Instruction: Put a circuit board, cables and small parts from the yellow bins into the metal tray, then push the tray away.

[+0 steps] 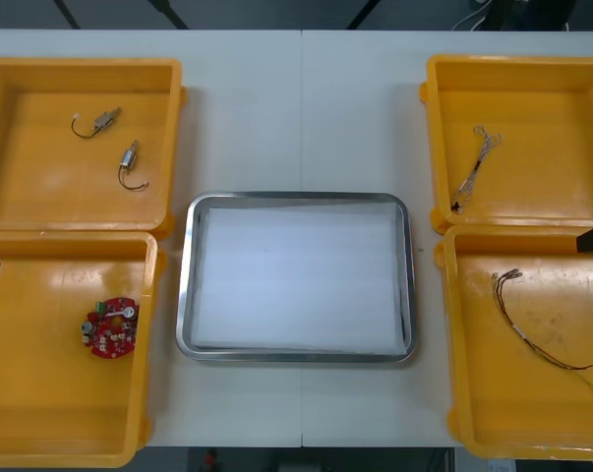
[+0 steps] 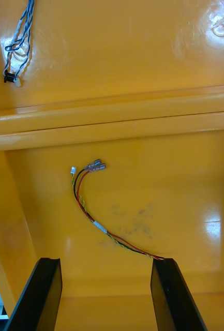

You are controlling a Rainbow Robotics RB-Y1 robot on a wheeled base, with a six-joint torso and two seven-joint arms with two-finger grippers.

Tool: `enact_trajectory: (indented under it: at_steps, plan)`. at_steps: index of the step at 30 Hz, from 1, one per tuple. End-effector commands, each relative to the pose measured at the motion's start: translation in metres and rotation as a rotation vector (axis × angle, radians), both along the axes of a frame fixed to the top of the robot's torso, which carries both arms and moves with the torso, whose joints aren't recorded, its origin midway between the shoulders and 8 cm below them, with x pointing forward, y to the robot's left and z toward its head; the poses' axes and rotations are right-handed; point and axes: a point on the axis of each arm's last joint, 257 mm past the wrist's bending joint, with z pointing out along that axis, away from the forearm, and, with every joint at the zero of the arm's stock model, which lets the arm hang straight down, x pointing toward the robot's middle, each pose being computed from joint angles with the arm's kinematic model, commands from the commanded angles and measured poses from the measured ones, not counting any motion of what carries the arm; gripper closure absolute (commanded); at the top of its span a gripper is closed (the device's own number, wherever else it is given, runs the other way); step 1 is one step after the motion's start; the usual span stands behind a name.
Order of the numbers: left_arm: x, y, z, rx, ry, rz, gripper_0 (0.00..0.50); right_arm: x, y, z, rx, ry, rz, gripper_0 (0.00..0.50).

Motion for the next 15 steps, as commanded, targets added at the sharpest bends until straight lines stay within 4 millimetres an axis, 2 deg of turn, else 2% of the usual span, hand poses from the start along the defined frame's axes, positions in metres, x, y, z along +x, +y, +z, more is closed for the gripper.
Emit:
enact_trajectory:
  at_steps: [1, 15]
  plan:
    - [0.0133, 0.0078, 0.0278, 0.012, -0.062, 0.061, 0.0, 0.0087, -0.0065, 0.0275, -0.062, -0.067, 0.046, 0.0]
    - [0.0133, 0.0078, 0.0278, 0.012, -0.062, 0.061, 0.0, 0.0087, -0.0065, 0.0275, -0.062, -0.067, 0.046, 0.0]
